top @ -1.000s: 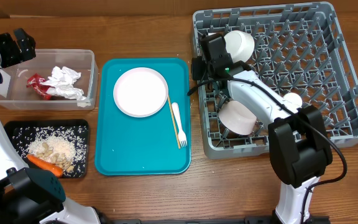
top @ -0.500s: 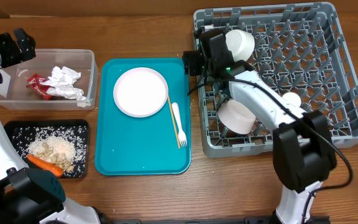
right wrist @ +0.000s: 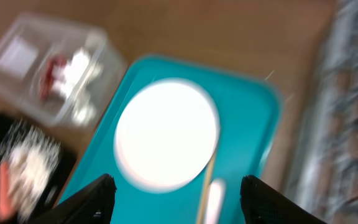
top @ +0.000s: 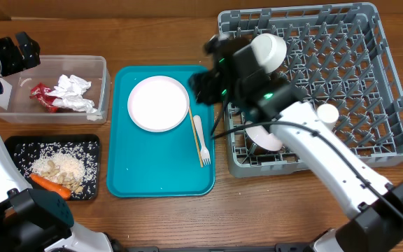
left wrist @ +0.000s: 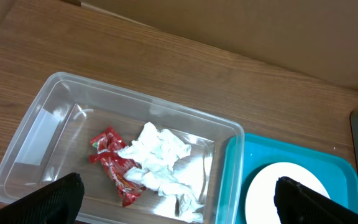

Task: Sort waste into correct bins and load items into the dishwasher rack
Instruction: 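Move the right gripper left onto the white plate rim and close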

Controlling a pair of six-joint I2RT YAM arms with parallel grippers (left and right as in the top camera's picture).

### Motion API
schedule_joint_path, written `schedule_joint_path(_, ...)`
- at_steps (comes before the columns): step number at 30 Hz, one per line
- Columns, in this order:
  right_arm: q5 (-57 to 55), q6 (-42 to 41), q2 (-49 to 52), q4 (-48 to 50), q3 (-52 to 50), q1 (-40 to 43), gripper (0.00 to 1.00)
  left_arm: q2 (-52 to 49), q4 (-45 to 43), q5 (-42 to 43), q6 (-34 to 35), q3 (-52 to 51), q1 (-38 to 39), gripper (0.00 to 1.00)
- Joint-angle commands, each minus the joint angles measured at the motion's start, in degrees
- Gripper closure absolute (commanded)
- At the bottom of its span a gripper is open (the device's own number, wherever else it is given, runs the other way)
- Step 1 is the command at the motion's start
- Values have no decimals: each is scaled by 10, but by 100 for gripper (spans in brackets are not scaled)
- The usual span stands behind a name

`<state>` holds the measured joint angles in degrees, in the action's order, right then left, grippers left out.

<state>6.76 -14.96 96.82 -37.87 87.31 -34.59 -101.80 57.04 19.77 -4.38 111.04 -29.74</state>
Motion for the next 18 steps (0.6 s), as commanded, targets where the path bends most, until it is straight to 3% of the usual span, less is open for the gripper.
schedule_joint_path(1,4,-14,30,-4,-3,-35,27,3,-2,7,8,6,1,0)
schedule_joint_path(2,4,-14,37,-1,-5,-44,17,3,-3,7,8,6,1,0)
schedule_joint_path(3,4,-14,46,7,-7,-54,0,3,-2,7,8,6,1,0)
schedule_joint_path(8,2,-31,78,30,-7,-66,0,3,-3,6,8,6,1,0)
schedule_joint_path(16,-38,-14,115,68,-8,-65,41,3,-2,7,8,6,1,0)
schedule_joint_path(18,-51,-12,124,86,-8,-66,42,3,-2,6,8,6,1,0)
